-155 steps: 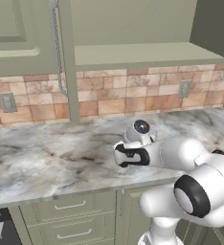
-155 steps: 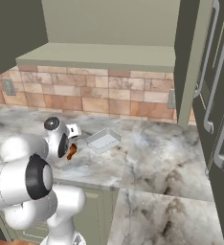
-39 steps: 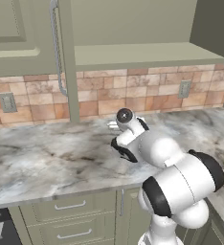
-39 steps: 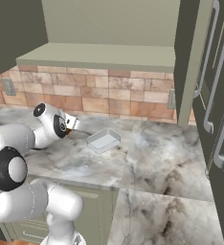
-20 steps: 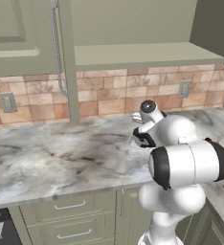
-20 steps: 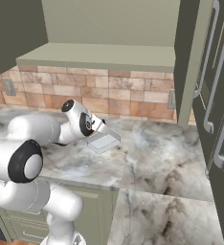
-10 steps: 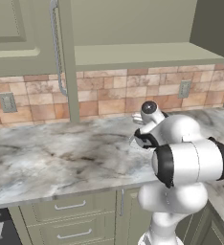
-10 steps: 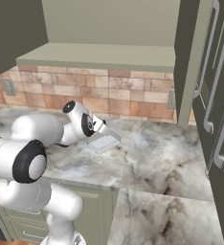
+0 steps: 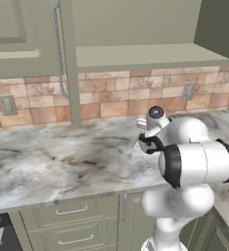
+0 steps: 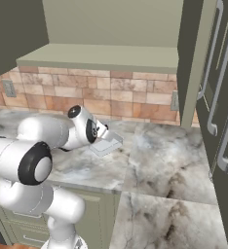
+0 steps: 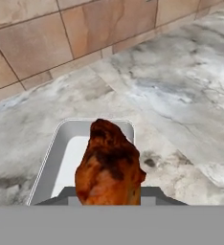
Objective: Retrieve the tupperware from the cabinet, then place the raw meat into the tupperware to avoid contamination.
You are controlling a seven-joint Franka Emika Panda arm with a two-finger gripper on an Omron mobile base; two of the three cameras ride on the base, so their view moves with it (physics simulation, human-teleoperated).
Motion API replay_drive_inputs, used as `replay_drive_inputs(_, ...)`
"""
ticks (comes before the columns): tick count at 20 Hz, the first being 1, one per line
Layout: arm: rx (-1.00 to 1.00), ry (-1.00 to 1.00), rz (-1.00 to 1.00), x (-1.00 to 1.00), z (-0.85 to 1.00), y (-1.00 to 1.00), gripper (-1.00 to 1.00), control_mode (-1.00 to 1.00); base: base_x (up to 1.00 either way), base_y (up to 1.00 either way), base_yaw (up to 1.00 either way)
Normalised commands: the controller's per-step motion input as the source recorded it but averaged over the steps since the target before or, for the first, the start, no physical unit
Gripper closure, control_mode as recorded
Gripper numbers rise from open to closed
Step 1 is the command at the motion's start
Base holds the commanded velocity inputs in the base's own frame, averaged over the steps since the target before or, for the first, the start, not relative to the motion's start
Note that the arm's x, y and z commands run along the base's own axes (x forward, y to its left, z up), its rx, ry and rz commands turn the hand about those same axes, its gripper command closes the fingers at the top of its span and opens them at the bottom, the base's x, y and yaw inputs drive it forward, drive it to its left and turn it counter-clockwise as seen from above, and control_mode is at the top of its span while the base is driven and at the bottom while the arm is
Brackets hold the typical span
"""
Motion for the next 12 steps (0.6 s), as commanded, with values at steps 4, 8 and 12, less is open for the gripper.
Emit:
replay_drive_inputs(4, 0.15, 0.0, 0.03, 0.03, 0.0, -0.08, 1.0, -1.0, 0.0, 0.0, 0.0)
replay_drive_inputs(8, 0.12, 0.0, 0.02, 0.04, 0.0, -0.02, 1.0, -1.0, 0.0, 0.0, 0.0)
replay_drive_inputs(12, 0.08, 0.0, 0.01, 0.05, 0.0, 0.0, 1.0, -1.0, 0.0, 0.0, 0.0)
